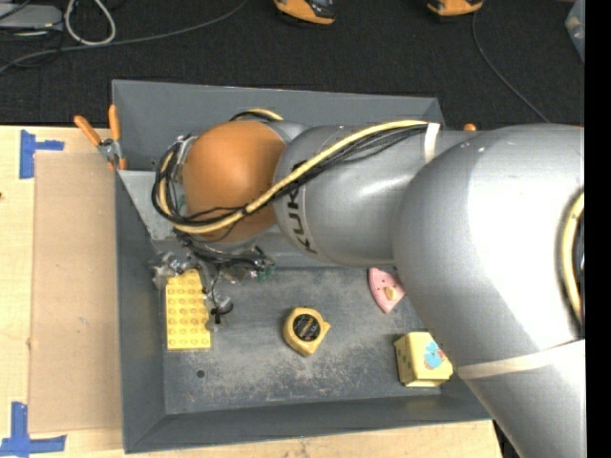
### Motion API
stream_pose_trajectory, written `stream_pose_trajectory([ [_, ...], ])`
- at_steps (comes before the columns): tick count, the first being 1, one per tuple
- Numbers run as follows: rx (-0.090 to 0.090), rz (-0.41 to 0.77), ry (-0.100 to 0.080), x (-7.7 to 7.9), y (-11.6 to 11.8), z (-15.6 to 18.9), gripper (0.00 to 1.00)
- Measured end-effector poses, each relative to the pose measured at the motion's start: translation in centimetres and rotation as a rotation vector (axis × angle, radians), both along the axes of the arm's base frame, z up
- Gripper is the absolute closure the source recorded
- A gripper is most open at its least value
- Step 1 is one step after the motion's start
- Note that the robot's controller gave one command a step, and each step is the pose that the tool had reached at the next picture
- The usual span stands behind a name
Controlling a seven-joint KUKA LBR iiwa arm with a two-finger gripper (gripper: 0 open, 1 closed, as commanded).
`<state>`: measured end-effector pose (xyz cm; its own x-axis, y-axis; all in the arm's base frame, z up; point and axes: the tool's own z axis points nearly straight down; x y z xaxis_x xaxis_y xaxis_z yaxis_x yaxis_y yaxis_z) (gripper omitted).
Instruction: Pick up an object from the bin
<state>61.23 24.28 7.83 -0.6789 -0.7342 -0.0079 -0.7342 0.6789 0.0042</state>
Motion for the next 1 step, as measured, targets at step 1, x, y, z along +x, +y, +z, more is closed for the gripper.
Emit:
stream_pose_trajectory([
  [1,0.002,0.000,-0.005,-0.35,-0.30,-0.48,0.00],
])
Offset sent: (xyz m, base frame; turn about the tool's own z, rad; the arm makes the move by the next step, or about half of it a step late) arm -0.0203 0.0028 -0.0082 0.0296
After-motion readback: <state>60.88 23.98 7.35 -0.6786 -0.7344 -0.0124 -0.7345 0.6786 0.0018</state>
